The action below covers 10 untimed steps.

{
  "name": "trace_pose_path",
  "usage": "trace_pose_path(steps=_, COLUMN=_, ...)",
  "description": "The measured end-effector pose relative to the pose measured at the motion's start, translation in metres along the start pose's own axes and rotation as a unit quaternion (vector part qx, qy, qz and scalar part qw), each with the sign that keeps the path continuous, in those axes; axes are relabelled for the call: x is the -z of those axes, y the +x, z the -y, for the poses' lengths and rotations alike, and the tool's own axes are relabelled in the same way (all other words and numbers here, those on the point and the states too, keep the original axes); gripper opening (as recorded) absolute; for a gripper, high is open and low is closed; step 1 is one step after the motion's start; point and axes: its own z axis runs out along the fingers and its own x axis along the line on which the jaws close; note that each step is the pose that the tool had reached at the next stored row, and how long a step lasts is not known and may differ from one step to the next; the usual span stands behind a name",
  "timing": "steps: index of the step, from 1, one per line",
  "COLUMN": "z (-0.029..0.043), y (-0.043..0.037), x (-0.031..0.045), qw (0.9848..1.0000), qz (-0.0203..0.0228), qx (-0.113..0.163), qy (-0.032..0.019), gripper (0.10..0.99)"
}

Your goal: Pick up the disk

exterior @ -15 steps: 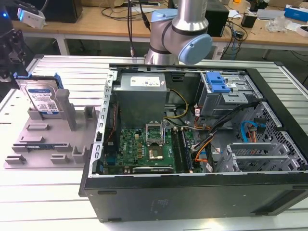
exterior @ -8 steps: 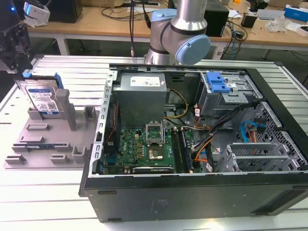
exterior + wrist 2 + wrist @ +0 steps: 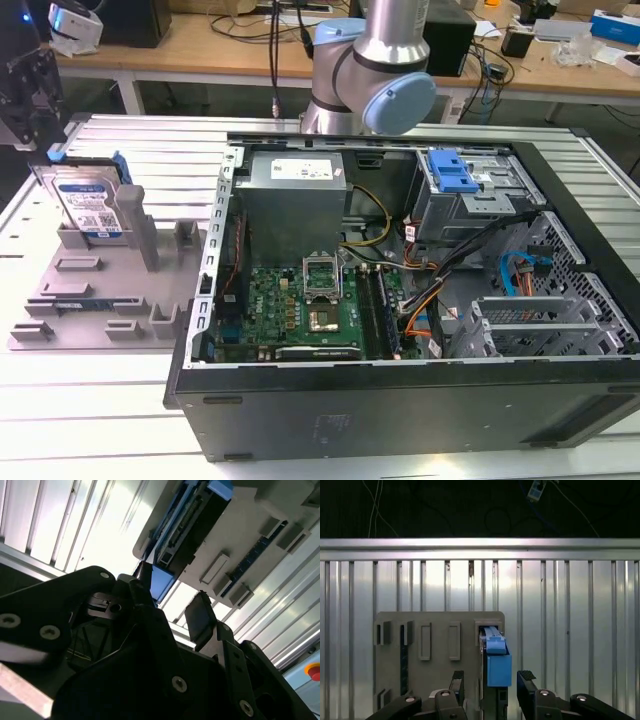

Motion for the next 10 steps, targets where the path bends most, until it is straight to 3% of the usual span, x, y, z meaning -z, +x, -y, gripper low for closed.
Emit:
trace_pose_path(steps=2, z=-0.0037, y=-0.0002, x=-0.0026, qw=1.0000, qz=0.0000, qx=0.001, qy=0.0007, gripper=0.541)
trace_pose_path(steps=10, z=-0.0034, y=-0.0034, x=-0.0138, qw=1.0000, qz=-0.0002, qx=0.004, qy=0.0006, gripper=0.541)
